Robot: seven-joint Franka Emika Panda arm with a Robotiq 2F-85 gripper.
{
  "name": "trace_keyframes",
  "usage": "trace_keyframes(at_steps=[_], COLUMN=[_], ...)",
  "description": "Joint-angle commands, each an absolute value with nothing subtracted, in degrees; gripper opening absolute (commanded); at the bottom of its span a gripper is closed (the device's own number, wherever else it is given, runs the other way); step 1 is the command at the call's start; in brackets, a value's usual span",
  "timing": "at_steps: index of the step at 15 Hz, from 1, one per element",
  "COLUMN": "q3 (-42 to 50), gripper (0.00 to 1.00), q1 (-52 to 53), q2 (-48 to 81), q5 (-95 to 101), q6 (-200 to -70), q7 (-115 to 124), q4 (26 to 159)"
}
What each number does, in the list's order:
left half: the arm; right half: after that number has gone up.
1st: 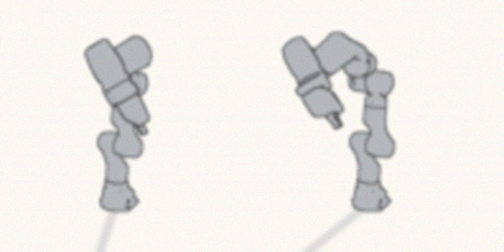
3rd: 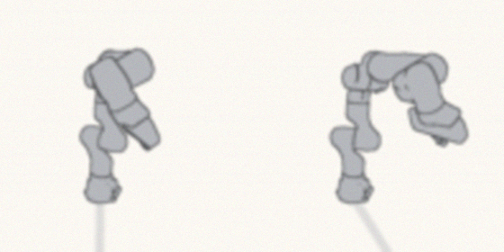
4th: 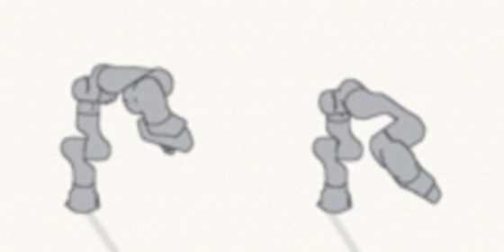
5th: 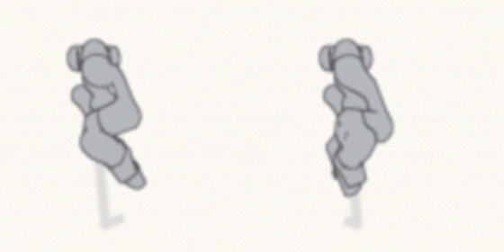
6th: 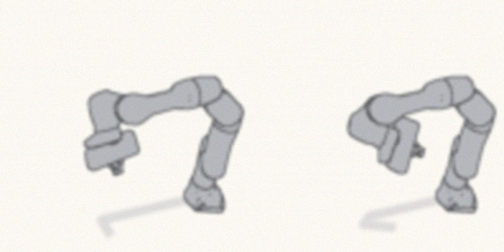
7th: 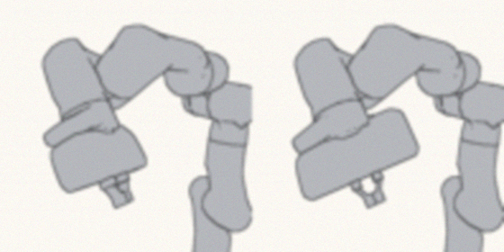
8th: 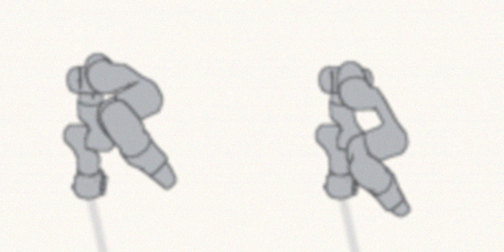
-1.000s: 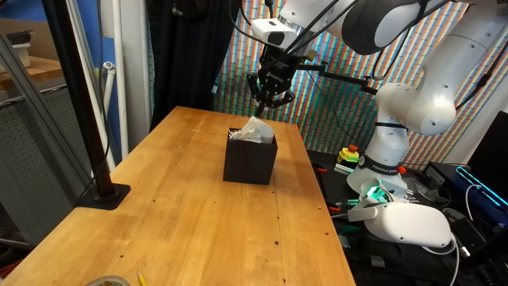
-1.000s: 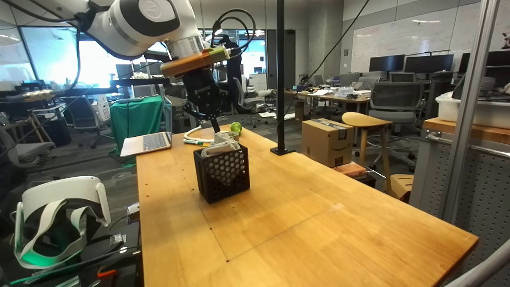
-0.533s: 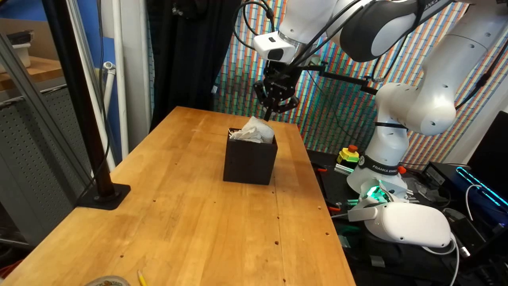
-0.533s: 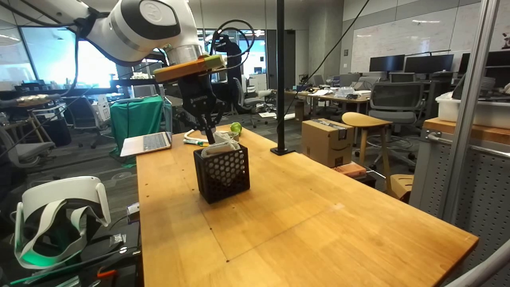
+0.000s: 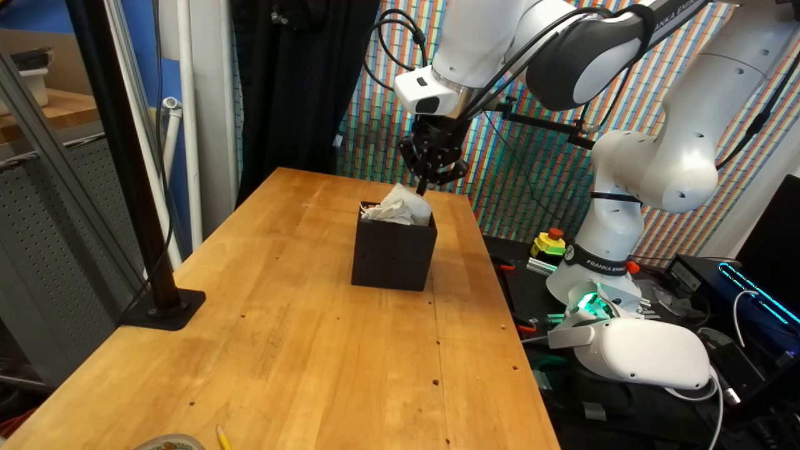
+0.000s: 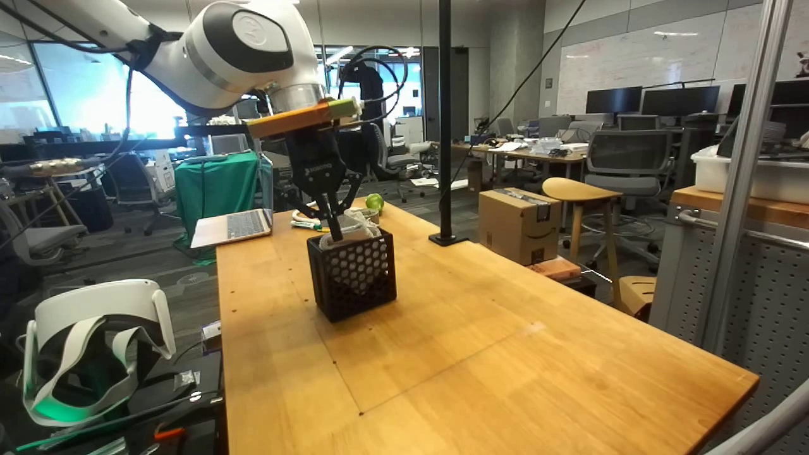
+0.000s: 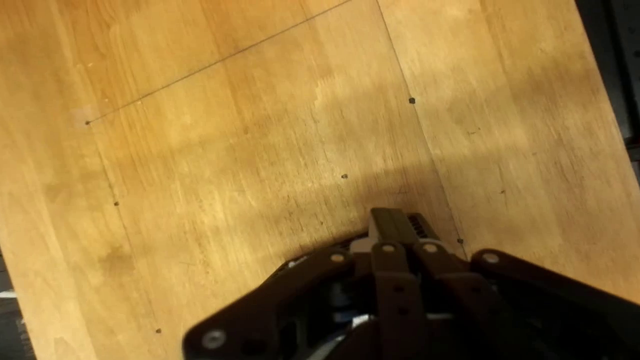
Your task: Pick the cloth and put it in the black box
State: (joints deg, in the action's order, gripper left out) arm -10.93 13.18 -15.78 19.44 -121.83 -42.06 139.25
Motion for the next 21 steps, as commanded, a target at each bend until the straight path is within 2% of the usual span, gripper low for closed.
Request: trace_keyframes(at_steps=[1, 12, 21], q3=[-10.7, -14.0, -11.2], gripper=[0.01, 0.01, 0.01], q1=[13.0, 15.5, 16.5], q2=[-13.0, -13.3, -10.6], q5=[22.5, 26.5, 16.0], q6=[-123.2, -127.1, -134.0], q7=[-41.8, -41.6, -51.1], q4=[137.8, 136.0, 137.0])
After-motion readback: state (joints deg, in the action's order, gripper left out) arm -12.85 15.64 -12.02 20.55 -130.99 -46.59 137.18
